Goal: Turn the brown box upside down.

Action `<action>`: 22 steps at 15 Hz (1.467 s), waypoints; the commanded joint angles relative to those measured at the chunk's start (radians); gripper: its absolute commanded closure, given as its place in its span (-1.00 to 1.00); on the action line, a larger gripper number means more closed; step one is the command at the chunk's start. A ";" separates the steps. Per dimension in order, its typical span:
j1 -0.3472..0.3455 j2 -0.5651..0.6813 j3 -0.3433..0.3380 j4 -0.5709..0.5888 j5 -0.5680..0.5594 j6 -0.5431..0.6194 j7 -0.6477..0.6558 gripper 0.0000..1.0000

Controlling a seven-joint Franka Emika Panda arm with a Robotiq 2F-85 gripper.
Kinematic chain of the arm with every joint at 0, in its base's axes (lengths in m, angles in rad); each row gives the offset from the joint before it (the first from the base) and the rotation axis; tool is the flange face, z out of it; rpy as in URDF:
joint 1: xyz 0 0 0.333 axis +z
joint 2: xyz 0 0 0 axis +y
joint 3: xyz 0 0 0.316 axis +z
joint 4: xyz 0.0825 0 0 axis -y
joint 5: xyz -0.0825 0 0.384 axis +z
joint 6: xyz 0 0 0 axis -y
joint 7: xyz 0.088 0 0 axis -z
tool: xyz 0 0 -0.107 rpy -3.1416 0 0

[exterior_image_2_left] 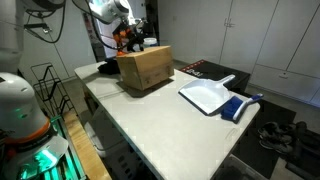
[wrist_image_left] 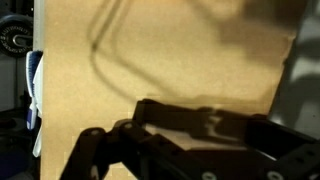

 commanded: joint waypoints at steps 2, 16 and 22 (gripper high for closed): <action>0.044 0.175 -0.006 0.168 -0.019 -0.078 0.008 -1.00; 0.149 0.432 -0.025 0.543 -0.039 -0.318 -0.020 -1.00; 0.181 0.514 -0.040 0.669 -0.028 -0.350 -0.034 -1.00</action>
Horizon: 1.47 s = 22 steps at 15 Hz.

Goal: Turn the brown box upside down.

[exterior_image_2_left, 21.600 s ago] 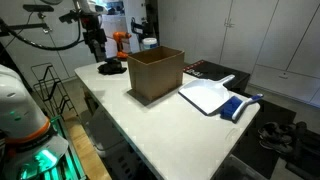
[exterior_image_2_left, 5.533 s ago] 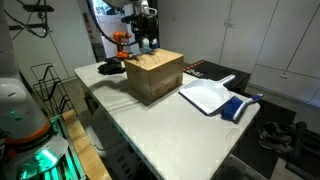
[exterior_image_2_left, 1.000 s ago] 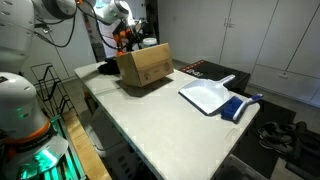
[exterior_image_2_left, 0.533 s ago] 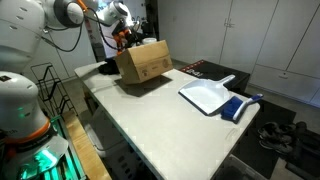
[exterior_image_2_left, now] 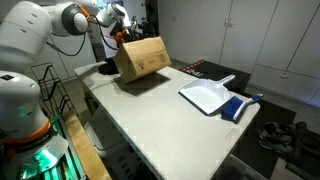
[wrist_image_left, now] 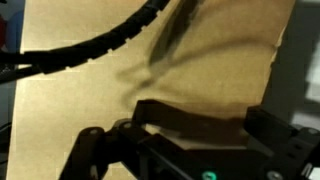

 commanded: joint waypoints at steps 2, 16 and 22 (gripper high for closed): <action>-0.010 0.150 0.014 0.129 0.031 0.054 -0.031 -1.00; -0.050 0.252 0.066 0.302 0.215 0.162 0.003 -1.00; -0.052 0.176 0.107 0.379 0.294 0.162 0.062 -1.00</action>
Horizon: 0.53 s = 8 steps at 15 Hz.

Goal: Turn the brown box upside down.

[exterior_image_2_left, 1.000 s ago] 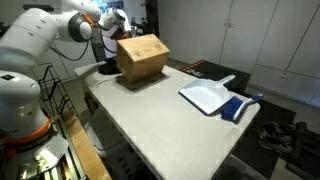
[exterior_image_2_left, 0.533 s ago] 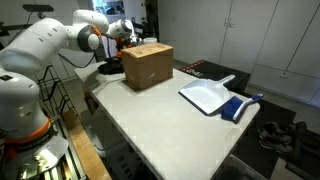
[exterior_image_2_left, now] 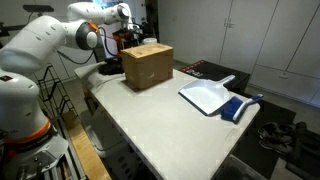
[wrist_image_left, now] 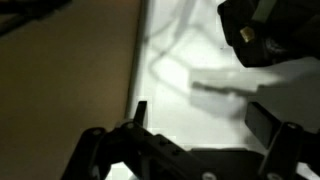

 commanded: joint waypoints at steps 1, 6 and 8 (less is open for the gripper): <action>-0.014 -0.043 0.039 0.038 0.069 0.000 0.048 -1.00; 0.024 -0.052 -0.056 0.193 0.114 -0.059 0.054 -1.00; 0.011 -0.120 -0.082 0.131 0.137 -0.038 0.065 -1.00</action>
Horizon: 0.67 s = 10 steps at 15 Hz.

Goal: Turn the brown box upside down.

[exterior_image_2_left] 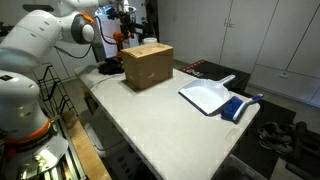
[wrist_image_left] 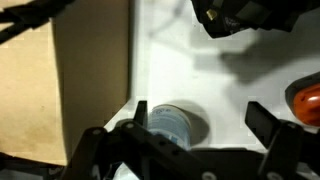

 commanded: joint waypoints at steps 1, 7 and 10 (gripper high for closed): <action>-0.005 -0.046 -0.057 0.015 0.068 -0.012 0.015 -1.00; -0.009 -0.123 -0.134 0.011 0.023 -0.012 -0.066 -1.00; -0.021 -0.157 -0.157 0.010 0.016 -0.029 -0.119 -1.00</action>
